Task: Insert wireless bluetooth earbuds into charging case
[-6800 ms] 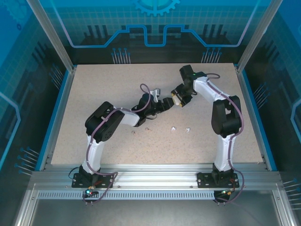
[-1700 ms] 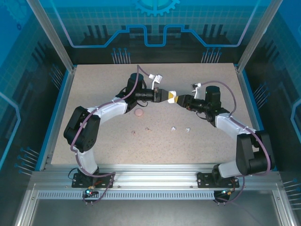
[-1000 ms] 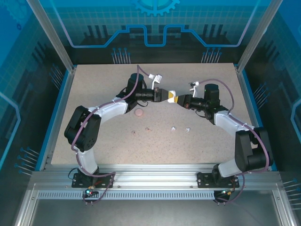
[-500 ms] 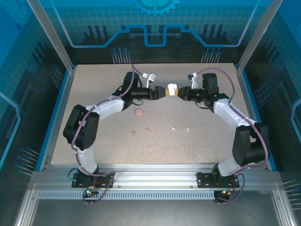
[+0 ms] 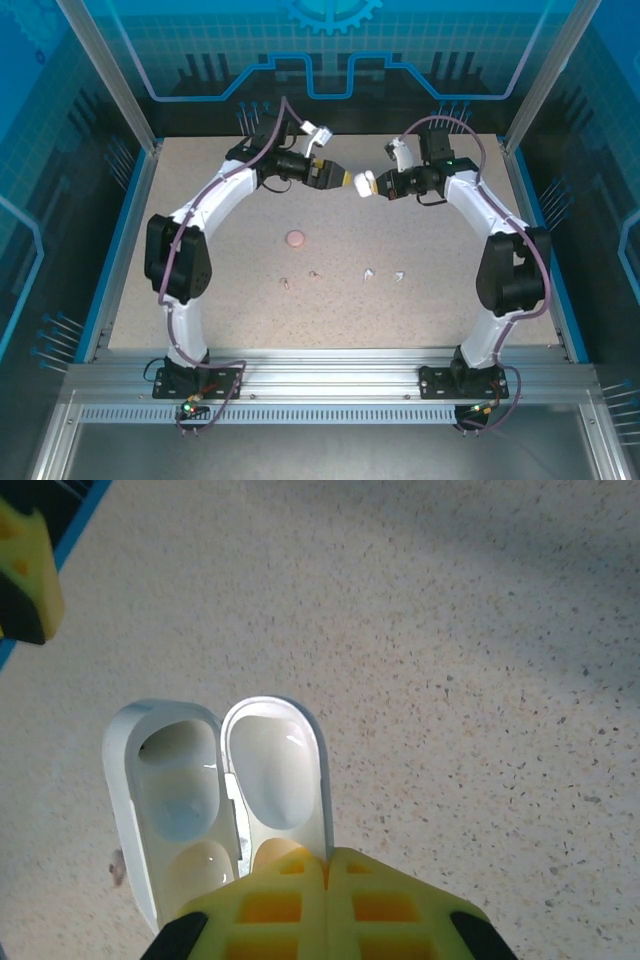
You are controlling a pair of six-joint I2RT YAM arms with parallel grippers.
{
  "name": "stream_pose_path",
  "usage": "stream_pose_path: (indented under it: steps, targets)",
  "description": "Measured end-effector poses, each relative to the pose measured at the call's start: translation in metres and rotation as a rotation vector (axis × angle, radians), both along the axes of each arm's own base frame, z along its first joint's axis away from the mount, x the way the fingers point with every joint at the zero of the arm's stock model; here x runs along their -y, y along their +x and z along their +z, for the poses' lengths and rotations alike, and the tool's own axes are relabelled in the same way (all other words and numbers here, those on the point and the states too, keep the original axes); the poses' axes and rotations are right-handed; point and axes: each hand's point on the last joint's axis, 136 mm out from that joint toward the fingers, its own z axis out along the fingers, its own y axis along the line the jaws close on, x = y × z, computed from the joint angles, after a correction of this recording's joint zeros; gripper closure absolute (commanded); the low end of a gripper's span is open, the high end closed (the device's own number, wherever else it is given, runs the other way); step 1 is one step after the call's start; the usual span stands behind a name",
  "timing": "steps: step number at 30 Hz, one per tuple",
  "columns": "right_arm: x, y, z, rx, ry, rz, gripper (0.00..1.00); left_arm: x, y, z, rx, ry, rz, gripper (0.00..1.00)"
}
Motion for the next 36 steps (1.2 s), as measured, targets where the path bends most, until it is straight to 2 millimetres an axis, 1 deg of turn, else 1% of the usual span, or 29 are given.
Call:
stream_pose_path:
  steps: [5,7,9,12,16,17,19,23,24,29,31,32,34,36]
  targets:
    - [-0.004,-0.008,-0.03,-0.056,-0.021,0.083,1.0,0.006,0.009,-0.042,-0.098,0.05,-0.069,0.16]
    - [-0.007,-0.011,-0.035,-0.072,-0.015,0.11,1.0,0.007,0.01,-0.054,-0.129,0.064,-0.084,0.19]
    - [-0.011,-0.013,-0.036,-0.078,-0.009,0.134,1.0,0.009,0.009,-0.06,-0.151,0.067,-0.102,0.23]
    - [-0.018,-0.014,-0.029,-0.067,0.004,0.169,1.0,0.011,0.009,-0.058,-0.161,0.054,-0.13,0.28]
    - [-0.027,-0.012,-0.015,-0.035,0.021,0.208,1.0,0.017,0.007,-0.047,-0.164,0.019,-0.174,0.35]
    - [-0.029,-0.012,-0.012,-0.03,0.024,0.215,1.0,0.018,0.005,-0.045,-0.162,0.013,-0.183,0.35]
    - [-0.031,-0.011,-0.008,-0.021,0.028,0.227,1.0,0.02,0.001,-0.045,-0.172,0.006,-0.201,0.4]
    - [-0.033,-0.011,-0.008,-0.024,0.03,0.239,1.0,0.024,-0.008,-0.046,-0.192,0.0,-0.23,0.47]
    - [-0.033,-0.012,-0.009,-0.028,0.028,0.241,1.0,0.024,-0.01,-0.046,-0.199,-0.002,-0.235,0.5]
    - [-0.034,-0.013,-0.01,-0.039,0.032,0.256,1.0,0.025,-0.013,-0.047,-0.205,-0.009,-0.25,0.59]
    - [-0.034,-0.014,-0.009,-0.038,0.03,0.26,1.0,0.025,-0.014,-0.048,-0.21,-0.01,-0.25,0.6]
    - [-0.034,-0.014,-0.009,-0.037,0.029,0.261,1.0,0.025,-0.014,-0.047,-0.21,-0.014,-0.252,0.58]
    - [-0.034,-0.014,-0.009,-0.034,0.028,0.264,1.0,0.025,-0.015,-0.046,-0.213,-0.018,-0.254,0.52]
    - [-0.034,-0.014,-0.009,-0.035,0.027,0.266,1.0,0.025,-0.015,-0.046,-0.214,-0.021,-0.256,0.5]
